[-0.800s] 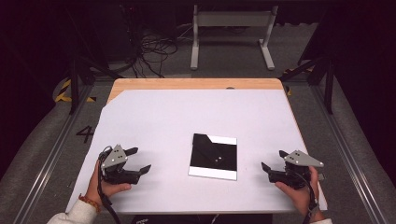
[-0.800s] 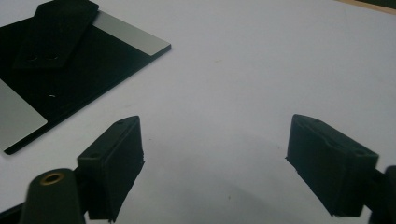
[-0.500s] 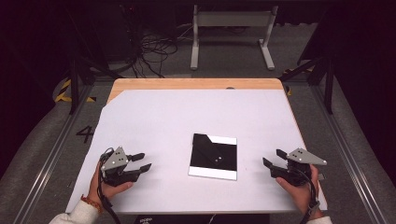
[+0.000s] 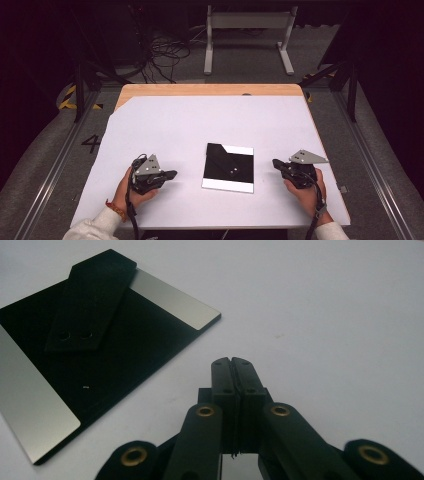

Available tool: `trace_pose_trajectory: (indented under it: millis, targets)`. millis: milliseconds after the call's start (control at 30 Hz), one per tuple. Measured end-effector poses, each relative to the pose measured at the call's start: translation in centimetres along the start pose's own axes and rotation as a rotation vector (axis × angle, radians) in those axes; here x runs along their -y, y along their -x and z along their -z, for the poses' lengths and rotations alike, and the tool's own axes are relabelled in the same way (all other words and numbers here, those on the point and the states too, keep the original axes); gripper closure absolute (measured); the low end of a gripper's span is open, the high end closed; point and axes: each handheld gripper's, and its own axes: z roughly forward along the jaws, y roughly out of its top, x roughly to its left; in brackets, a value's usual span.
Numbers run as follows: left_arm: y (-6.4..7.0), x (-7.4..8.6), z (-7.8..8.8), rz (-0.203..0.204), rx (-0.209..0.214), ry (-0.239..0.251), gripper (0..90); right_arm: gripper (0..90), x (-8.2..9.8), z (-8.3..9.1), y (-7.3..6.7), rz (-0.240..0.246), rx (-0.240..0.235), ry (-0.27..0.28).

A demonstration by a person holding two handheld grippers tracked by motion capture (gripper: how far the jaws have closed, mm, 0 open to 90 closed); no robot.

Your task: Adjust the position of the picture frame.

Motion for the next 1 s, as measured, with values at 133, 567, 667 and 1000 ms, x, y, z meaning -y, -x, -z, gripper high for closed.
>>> trace_pose_trajectory:
  millis: [133,567,667,1000]
  targets:
    - [0.2,-0.9,-1.4,-0.015,0.036,-0.008,89.5,90.0,-0.9,-1.5,-0.6,0.000,-0.016,-0.020]
    - [0.8,-2.4,-4.1,-0.028,0.096,-0.030,87.3,90.0,-1.9,-4.4,-1.6,0.011,-0.035,-0.069]
    - [1.0,-2.7,-4.6,-0.033,0.110,-0.036,87.0,90.0,-1.7,-4.6,-1.6,0.011,-0.039,-0.076]
    - [1.4,-3.3,-5.6,-0.051,0.141,-0.060,87.1,90.0,-1.8,-5.1,-1.5,0.015,-0.032,-0.095]
